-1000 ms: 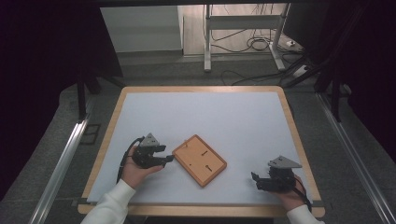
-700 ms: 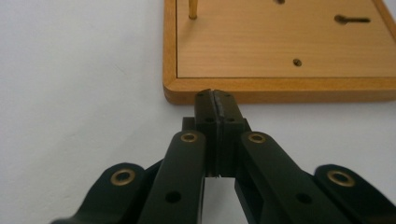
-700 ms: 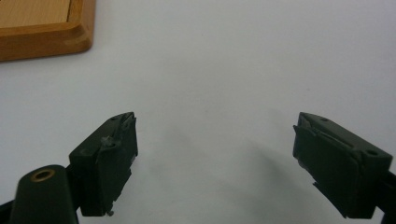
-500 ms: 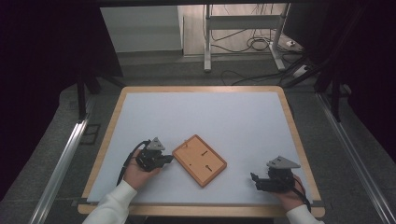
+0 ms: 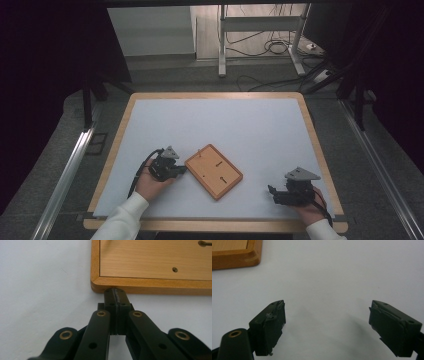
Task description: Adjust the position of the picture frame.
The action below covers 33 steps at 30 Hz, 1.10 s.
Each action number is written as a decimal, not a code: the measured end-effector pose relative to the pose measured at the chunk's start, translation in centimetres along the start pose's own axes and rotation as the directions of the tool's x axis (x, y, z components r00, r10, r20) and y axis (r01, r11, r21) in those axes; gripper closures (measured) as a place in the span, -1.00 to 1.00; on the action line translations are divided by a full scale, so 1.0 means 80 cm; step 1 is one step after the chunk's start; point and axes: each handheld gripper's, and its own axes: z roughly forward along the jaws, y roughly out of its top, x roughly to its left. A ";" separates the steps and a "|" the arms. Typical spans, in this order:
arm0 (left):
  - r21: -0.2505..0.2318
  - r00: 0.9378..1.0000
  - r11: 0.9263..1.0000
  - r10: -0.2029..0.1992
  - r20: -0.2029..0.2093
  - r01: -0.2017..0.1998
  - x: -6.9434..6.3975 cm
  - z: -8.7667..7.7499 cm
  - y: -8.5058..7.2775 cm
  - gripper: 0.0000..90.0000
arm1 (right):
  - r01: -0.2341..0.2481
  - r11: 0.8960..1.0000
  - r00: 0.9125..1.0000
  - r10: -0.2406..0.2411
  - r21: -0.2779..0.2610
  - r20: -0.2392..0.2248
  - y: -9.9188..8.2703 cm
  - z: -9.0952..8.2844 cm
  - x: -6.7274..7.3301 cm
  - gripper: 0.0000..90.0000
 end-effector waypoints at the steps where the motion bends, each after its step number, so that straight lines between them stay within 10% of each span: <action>1: 0.000 1.000 1.000 0.000 0.000 0.000 0.000 0.000 0.000 1.00 | 0.000 1.000 1.000 0.000 0.000 0.000 0.000 0.000 0.000 -0.68; 33: -0.040 0.999 0.999 0.001 -0.046 -0.003 0.030 0.029 0.047 0.99 | 0.001 0.999 1.000 -0.001 -0.042 -0.004 0.002 -0.004 0.001 -0.68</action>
